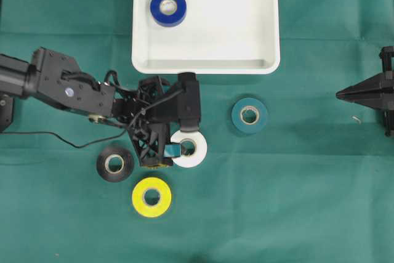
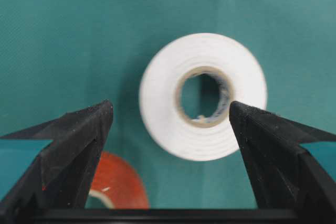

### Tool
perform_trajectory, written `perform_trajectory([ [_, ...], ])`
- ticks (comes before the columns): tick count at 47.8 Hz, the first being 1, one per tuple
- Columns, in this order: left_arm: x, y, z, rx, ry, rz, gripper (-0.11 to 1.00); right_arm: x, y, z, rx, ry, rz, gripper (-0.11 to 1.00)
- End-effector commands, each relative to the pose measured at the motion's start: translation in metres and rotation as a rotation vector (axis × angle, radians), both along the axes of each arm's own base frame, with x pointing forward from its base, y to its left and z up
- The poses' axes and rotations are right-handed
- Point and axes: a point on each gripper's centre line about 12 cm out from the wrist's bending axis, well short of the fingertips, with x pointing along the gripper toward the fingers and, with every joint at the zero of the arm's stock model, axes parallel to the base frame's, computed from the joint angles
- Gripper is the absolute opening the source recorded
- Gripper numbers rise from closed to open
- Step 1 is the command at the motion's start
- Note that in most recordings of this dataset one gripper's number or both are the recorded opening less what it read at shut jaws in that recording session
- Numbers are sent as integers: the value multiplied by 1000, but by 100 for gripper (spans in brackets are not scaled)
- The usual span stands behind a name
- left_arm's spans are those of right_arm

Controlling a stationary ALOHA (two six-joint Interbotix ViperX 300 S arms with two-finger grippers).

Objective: Put the tape into the white case with the left arm.
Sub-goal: 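Move the left gripper to the white tape roll and grasp it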

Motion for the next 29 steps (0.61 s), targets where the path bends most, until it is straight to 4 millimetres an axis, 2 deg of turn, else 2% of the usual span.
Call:
perform_trajectory([
  [1, 9, -5, 10, -8, -30, -5, 96, 2, 0, 4, 0, -12, -1, -9],
  [14, 16, -1, -12, 1, 53, 11, 96, 2, 0, 4, 2, -11, -2, -9],
  [29, 23, 9, -19, 3, 66, 34, 96, 2, 0, 4, 0, -12, -1, -9],
])
